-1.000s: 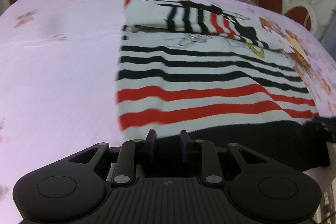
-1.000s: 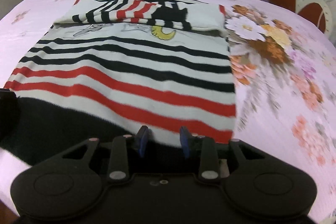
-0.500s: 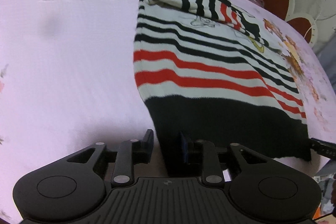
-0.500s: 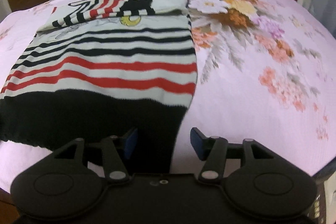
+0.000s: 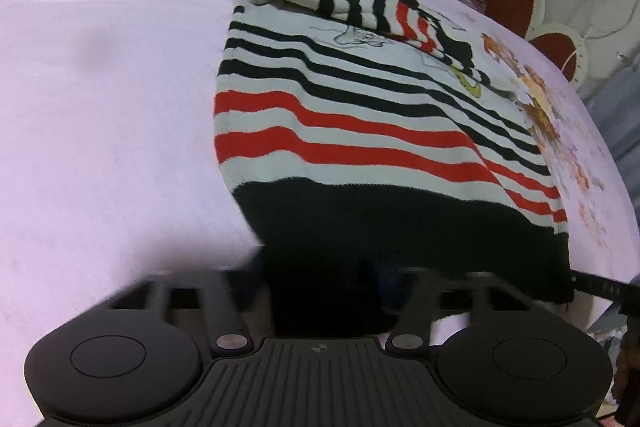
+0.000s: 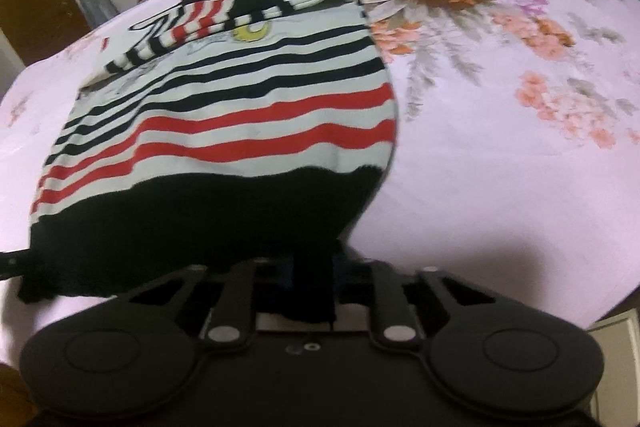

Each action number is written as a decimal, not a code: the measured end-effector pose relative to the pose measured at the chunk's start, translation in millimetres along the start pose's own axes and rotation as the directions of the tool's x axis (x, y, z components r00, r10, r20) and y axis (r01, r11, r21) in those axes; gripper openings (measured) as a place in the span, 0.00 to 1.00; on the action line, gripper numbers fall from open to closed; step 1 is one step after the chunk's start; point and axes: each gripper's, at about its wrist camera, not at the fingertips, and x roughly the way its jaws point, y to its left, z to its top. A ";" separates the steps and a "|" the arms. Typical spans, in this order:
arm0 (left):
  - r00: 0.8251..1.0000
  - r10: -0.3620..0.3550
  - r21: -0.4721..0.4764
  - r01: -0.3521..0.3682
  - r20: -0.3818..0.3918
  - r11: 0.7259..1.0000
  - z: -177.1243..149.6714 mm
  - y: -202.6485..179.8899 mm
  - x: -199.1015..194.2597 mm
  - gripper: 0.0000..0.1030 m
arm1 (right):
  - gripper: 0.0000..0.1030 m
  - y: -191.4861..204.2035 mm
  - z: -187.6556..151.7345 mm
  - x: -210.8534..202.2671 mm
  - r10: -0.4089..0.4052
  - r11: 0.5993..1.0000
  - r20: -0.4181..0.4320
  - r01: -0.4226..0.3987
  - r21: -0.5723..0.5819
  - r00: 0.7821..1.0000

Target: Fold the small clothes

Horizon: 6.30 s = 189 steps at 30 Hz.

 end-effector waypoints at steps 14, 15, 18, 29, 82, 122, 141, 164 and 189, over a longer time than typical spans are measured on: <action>0.989 -0.110 -0.014 0.112 0.101 0.994 66.6 -4.3 -24.2 0.08 | 0.10 9.9 59.4 -26.2 0.092 0.994 0.135 -0.083 -0.070 0.987; 0.986 -0.113 -0.009 0.115 0.121 0.993 75.8 -6.8 -25.8 0.08 | 0.10 10.4 66.7 -28.3 0.093 0.994 0.152 -0.082 -0.078 0.984; 0.978 -0.117 0.008 0.118 0.172 0.993 101.2 -13.7 -27.0 0.08 | 0.10 11.2 92.7 -31.0 0.104 0.991 0.203 -0.085 -0.100 0.974; 0.960 -0.076 0.024 0.073 0.268 0.997 194.1 -32.4 11.1 0.08 | 0.10 19.3 191.3 6.1 0.143 0.982 0.309 -0.097 -0.160 0.940; 0.964 0.141 0.020 -0.150 0.224 0.989 348.3 -29.9 178.3 0.66 | 0.54 -19.7 362.5 200.8 0.161 0.987 0.193 -0.155 -0.045 0.968; 0.896 0.307 0.013 -0.329 0.322 0.944 328.6 -28.2 195.3 0.04 | 0.05 -10.0 354.1 238.1 0.021 0.992 0.220 0.007 -0.125 0.975; 0.947 0.113 0.172 -0.170 0.301 0.970 281.3 -102.1 164.3 0.58 | 0.19 81.7 306.5 192.6 0.254 0.936 0.130 -0.210 -0.282 0.958; 0.951 0.217 0.093 -0.242 0.218 0.966 248.3 -76.6 142.5 0.58 | 0.26 61.2 260.3 147.5 0.157 0.960 0.174 -0.109 -0.259 0.972; 0.958 0.215 0.117 -0.240 0.191 0.964 216.7 -62.2 134.5 0.58 | 0.26 9.8 222.6 135.4 -0.078 0.972 0.131 0.105 -0.211 0.988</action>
